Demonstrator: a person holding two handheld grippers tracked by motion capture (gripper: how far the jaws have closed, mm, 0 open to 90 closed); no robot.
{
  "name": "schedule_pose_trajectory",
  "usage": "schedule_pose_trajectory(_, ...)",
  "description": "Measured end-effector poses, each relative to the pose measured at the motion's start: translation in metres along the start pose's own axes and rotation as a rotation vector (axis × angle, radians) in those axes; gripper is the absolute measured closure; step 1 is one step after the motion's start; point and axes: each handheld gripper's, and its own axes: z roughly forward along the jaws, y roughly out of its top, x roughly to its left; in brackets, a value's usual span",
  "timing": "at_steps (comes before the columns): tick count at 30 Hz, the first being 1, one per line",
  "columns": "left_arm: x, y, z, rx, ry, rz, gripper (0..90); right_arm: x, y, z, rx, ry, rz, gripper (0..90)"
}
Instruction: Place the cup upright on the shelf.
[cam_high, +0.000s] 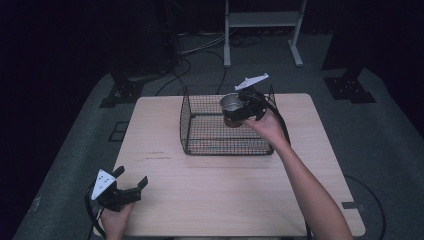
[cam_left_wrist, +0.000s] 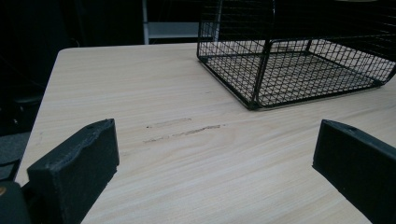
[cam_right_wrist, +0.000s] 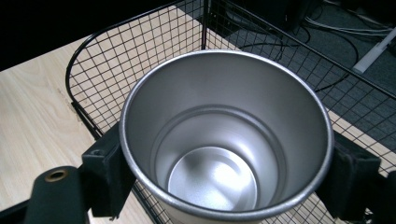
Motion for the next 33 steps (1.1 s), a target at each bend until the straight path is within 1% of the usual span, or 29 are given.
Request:
schedule_pose_trajectory(6,0.000,0.000,0.000,0.001,0.000,0.002,0.0,-0.004,0.002,0.014,0.031,-0.012,-0.001,17.6)
schedule_pose_trajectory(10,0.000,0.000,0.000,0.001,0.001,0.000,0.0,-0.007,0.004,0.020,0.041,-0.017,0.015,17.6)
schedule_pose_trajectory(11,0.000,0.001,-0.001,0.002,0.001,0.002,0.0,-0.010,0.004,0.022,0.040,-0.018,0.025,17.6)
schedule_pose_trajectory(16,0.000,0.001,-0.001,-0.003,0.002,-0.001,0.0,-0.012,0.004,0.027,0.038,-0.014,0.033,17.6)
schedule_pose_trajectory(19,-0.001,0.001,0.000,-0.004,-0.001,0.003,0.0,-0.015,0.003,0.035,0.052,-0.015,0.042,17.6)
schedule_pose_trajectory(22,-0.001,0.001,0.000,-0.004,-0.001,0.002,0.0,-0.016,0.002,0.040,0.051,-0.011,0.053,17.6)
schedule_pose_trajectory(23,-0.001,0.001,0.000,-0.002,0.000,-0.002,0.0,-0.017,0.001,0.044,0.057,-0.007,0.067,17.6)
schedule_pose_trajectory(24,0.000,0.001,0.000,-0.001,0.000,-0.004,0.0,-0.017,0.001,0.044,0.057,-0.007,0.067,17.6)
schedule_pose_trajectory(25,-0.001,0.001,0.000,-0.001,0.000,-0.003,0.0,-0.018,0.000,0.049,0.068,-0.012,0.075,17.6)
schedule_pose_trajectory(27,-0.001,0.001,0.000,-0.004,0.000,0.006,0.0,-0.018,0.000,0.051,0.069,-0.015,0.069,17.6)
schedule_pose_trajectory(28,-0.001,0.001,-0.001,-0.006,-0.001,0.002,0.0,-0.019,-0.001,0.054,0.073,-0.014,0.069,17.6)
schedule_pose_trajectory(30,0.000,0.001,-0.001,-0.008,0.001,-0.005,0.0,-0.021,-0.002,0.058,0.085,-0.012,0.087,17.6)
schedule_pose_trajectory(32,-0.001,0.001,0.000,-0.012,0.002,-0.003,0.0,-0.023,-0.004,0.061,0.089,-0.007,0.090,17.6)
schedule_pose_trajectory(33,-0.001,0.001,0.000,-0.004,0.003,0.004,0.0,-0.023,-0.004,0.062,0.090,-0.007,0.092,17.6)
